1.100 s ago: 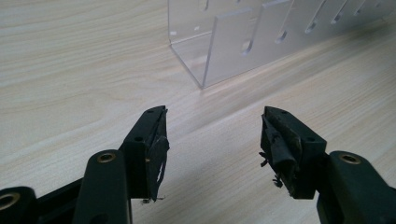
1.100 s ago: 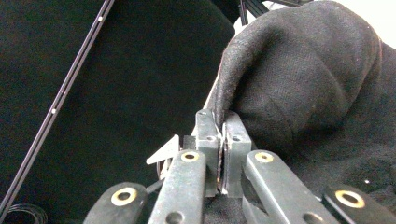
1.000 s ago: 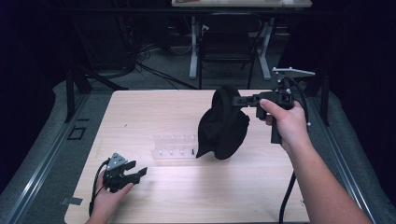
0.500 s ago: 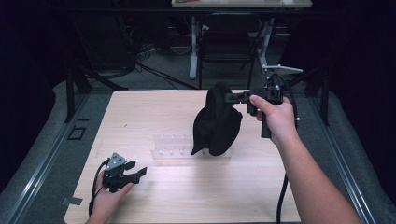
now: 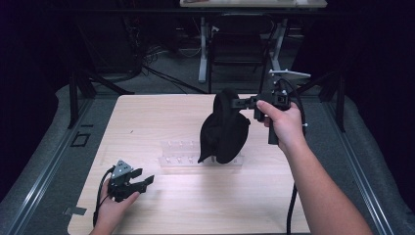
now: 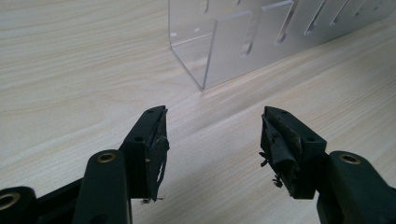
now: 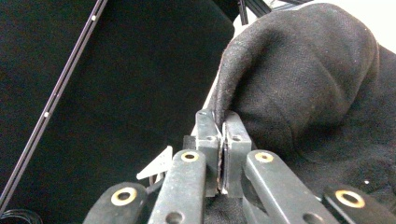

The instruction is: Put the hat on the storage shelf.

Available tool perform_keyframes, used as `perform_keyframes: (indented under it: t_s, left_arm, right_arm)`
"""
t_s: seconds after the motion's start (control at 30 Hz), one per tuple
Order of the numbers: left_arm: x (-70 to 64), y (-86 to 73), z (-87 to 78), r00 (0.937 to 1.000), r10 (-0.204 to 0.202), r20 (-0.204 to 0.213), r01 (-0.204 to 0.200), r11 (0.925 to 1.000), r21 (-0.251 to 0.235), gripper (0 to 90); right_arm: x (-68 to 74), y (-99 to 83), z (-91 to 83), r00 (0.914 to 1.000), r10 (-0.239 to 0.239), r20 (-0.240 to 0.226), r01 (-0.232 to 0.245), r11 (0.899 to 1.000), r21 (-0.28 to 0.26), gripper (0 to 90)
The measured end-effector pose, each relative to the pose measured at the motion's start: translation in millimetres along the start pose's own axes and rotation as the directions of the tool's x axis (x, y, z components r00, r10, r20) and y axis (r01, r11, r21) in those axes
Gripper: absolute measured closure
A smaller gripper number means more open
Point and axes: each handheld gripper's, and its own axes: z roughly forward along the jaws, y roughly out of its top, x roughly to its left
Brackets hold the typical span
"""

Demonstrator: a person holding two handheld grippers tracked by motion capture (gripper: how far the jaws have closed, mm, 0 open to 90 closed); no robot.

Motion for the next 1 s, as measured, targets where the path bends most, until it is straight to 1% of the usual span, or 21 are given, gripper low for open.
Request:
perform_keyframes:
  t_s: [0.07, 0.23, 0.3, 0.4, 0.47, 0.5, 0.53, 0.6, 0.63, 0.73, 0.8, 0.83, 0.87, 1.0]
  left_arm:
    - [-0.7, -0.1, 0.6, 1.0, -0.002, -0.001, 0.002, 1.0, -0.008, 41.7]
    - [-2.3, 0.8, -0.3, 1.0, 0.005, 0.002, -0.005, 0.9999, -0.009, 42.2]
    - [-4.0, 2.3, -0.9, 0.9999, 0.013, 0.004, -0.012, 0.9998, -0.018, 42.7]
    - [-5.2, 3.7, -1.6, 0.9999, 0.013, 0.011, -0.012, 0.9997, -0.023, 43.8]
    - [-6.3, 5.4, -1.8, 0.9998, 0.018, 0.011, -0.018, 0.9993, -0.032, 45.0]
    - [-7.9, 7.7, -2.6, 0.9997, 0.015, 0.018, -0.014, 0.999, -0.042, 45.6]
    - [-8.4, 9.3, -3.7, 0.9996, 0.021, 0.02, -0.02, 0.999, -0.039, 45.9]
    - [-10.3, 11.0, -3.7, 0.9994, 0.025, 0.022, -0.024, 0.998, -0.058, 47.0]
    - [-10.3, 11.0, -3.7, 0.9994, 0.025, 0.022, -0.024, 0.998, -0.058, 47.5]
    - [-14.9, 14.8, -3.9, 0.9981, 0.053, 0.032, -0.051, 0.9971, -0.057, 48.5]
    - [-18.4, 16.9, -4.2, 0.9974, 0.061, 0.036, -0.059, 0.9968, -0.054, 49.0]
    - [-20.4, 18.0, -3.9, 0.997, 0.067, 0.039, -0.064, 0.9961, -0.06, 49.3]
    - [-20.4, 18.0, -3.9, 0.997, 0.067, 0.039, -0.064, 0.9961, -0.06, 49.5]
    - [-33.0, 27.4, -4.7, 0.9922, 0.106, 0.066, -0.102, 0.9925, -0.068, 53.0]
  right_arm:
    - [0.6, -0.4, 1.0, 1.0, -0.001, -0.003, 0.001, 1.0, 0.003, 87.9]
    - [2.3, -2.0, 4.1, 0.9999, 0.003, -0.011, -0.003, 1.0, 0.003, 87.9]
    - [2.1, -3.1, 6.3, 0.9998, 0.002, -0.02, -0.002, 1.0, 0.007, 87.9]
    - [1.6, -3.6, 7.8, 0.9995, 0.005, -0.03, -0.005, 1.0, 0.005, 87.8]
    - [1.4, -3.9, 10.0, 0.9993, 0.007, -0.038, -0.007, 1.0, 0.002, 87.7]
    - [1.5, -3.9, 10.5, 0.9992, 0.007, -0.04, -0.007, 1.0, 0.0, 87.7]
    - [1.5, -3.8, 11.2, 0.9991, 0.009, -0.041, -0.009, 1.0, 0.0, 87.7]
    - [1.7, -3.8, 12.1, 0.9989, 0.01, -0.045, -0.011, 1.0, -0.001, 87.6]
    - [1.7, -3.8, 12.1, 0.9989, 0.01, -0.045, -0.011, 1.0, -0.001, 87.6]
    - [2.0, -4.3, 13.4, 0.9989, 0.018, -0.043, -0.018, 1.0, -0.003, 87.4]
    - [1.8, -4.5, 13.7, 0.9986, 0.022, -0.048, -0.022, 1.0, -0.003, 87.4]
    - [1.5, -4.8, 13.7, 0.9985, 0.023, -0.049, -0.024, 1.0, -0.005, 87.4]
    - [0.7, -5.0, 13.6, 0.9983, 0.027, -0.052, -0.027, 1.0, -0.004, 87.4]
    - [0.3, -5.5, 12.8, 0.9982, 0.034, -0.05, -0.034, 0.999, -0.011, 87.3]
